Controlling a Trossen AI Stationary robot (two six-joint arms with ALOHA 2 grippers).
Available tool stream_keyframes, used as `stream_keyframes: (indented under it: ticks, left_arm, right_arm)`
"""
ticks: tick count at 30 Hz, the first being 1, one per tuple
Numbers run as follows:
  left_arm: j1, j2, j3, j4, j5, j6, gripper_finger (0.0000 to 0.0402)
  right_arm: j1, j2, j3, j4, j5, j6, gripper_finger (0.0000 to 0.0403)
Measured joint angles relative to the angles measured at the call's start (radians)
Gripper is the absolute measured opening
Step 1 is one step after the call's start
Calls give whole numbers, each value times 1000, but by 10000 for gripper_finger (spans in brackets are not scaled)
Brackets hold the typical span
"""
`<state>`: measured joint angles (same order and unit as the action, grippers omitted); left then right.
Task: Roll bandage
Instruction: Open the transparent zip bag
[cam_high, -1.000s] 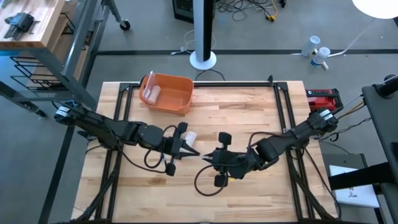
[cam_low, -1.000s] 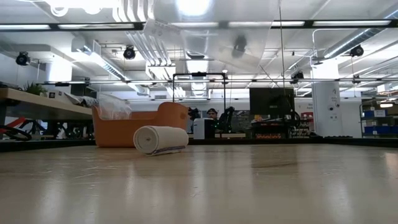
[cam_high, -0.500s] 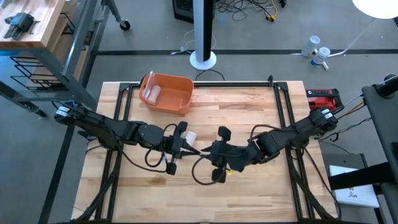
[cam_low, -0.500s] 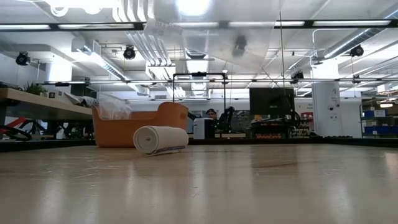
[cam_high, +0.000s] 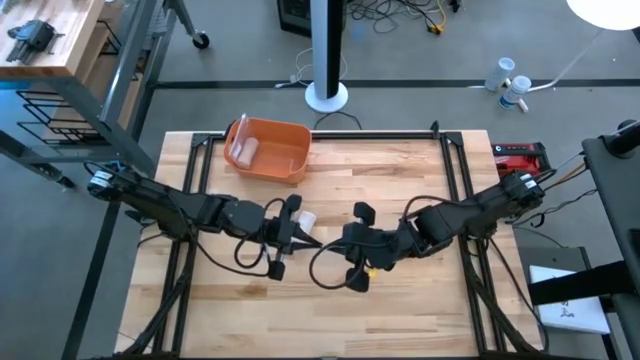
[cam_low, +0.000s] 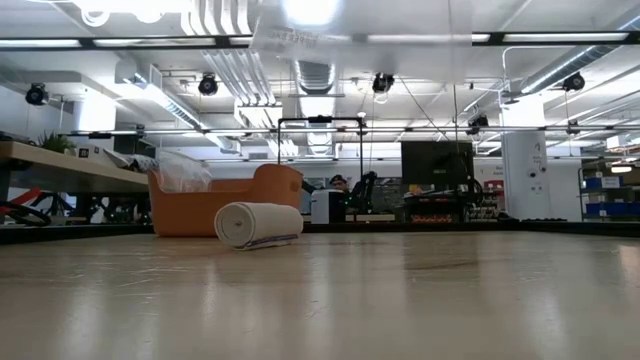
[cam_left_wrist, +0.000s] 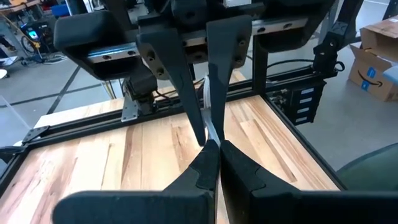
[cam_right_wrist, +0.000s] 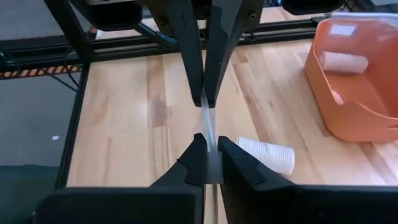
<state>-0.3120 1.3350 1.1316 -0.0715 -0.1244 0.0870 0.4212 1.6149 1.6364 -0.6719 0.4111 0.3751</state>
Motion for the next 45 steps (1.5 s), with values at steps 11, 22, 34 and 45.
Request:
stream_keyframes:
  ticks: [11, 22, 34, 45]
  left_arm:
    - [0, 0, 0, -16, -1, 0, 0]
    - [-4, -23, -1, -71, -10, -1, 0]
    - [-4, 105, -1, 168, 7, 36, 55]
    - [18, 234, -1, 350, 2, 48, 225]
  right_arm:
    - [26, -19, 81, -257, -24, 99, 17]
    - [88, -22, 128, -557, -148, 253, 26]
    - [81, -5, 124, -515, -69, 138, 18]
    - [76, 40, 121, -442, -44, 95, 17]
